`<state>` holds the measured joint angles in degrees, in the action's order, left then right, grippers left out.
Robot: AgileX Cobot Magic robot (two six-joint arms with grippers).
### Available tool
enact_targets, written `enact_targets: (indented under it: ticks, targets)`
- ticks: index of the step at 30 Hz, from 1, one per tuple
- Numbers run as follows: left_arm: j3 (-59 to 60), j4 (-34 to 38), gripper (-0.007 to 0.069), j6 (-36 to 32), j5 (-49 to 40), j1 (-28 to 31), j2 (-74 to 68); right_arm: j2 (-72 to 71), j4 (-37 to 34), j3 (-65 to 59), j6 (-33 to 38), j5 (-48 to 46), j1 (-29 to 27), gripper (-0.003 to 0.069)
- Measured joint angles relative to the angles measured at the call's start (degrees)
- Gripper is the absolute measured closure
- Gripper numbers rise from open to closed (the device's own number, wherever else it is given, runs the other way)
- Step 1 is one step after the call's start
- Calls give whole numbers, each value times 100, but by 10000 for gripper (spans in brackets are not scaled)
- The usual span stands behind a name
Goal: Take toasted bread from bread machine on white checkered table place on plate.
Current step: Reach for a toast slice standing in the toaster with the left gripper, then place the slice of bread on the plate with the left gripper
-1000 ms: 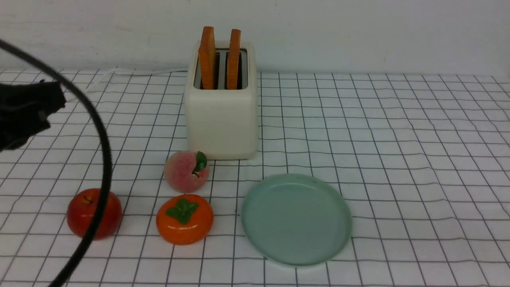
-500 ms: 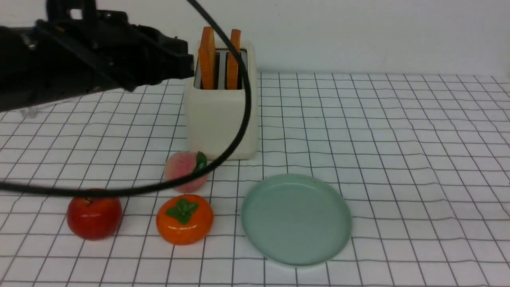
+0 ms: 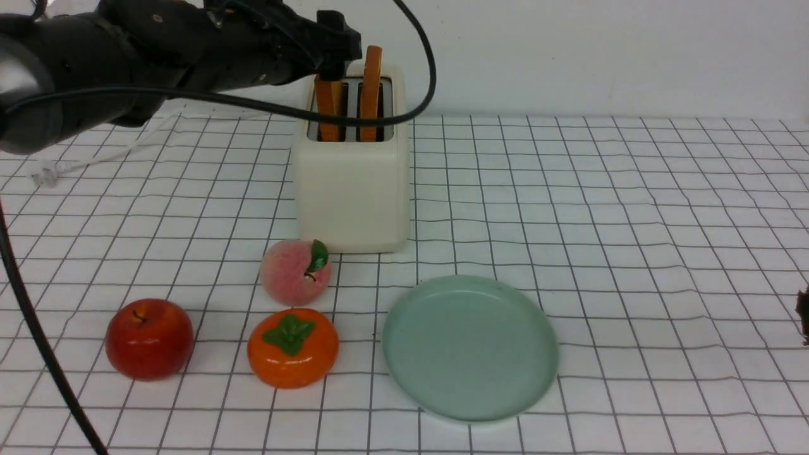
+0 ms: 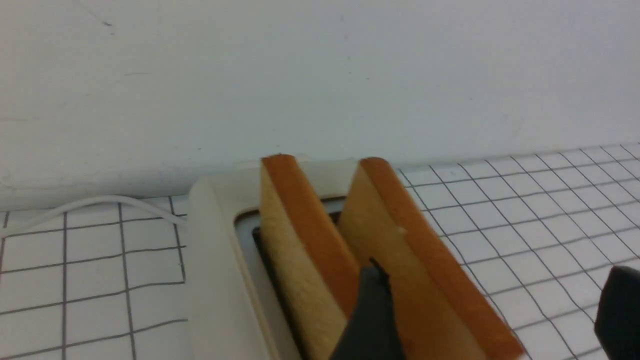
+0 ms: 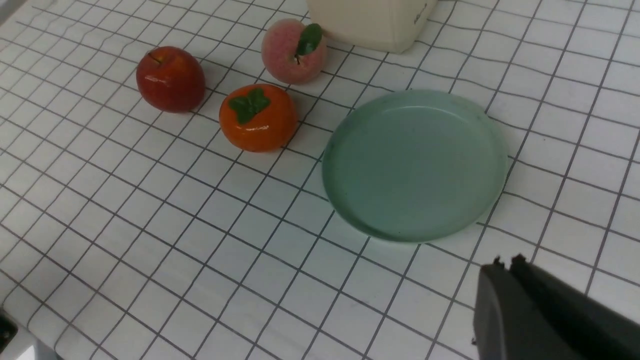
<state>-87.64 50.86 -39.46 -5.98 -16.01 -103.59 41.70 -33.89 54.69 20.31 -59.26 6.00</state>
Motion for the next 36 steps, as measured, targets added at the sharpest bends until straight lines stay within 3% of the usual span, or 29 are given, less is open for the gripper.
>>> enact_targets:
  ticks: [8,11,20,32,36]
  targets:
    - [-489,73,116,-6,26,36,-712,0,-11,0,0,0,6,645]
    - [-594,86,189,-6,233,36,-969,0,-26,0,0,0,6,645]
    - [-616,93,533,-6,411,36,-1044,0,-26,0,0,0,6,641]
    - [-1085,93,533,-126,118,36,-52,-7,-20,0,5,7,6,634]
    - [-1132,62,533,21,-873,36,847,-147,-20,0,5,186,6,634]
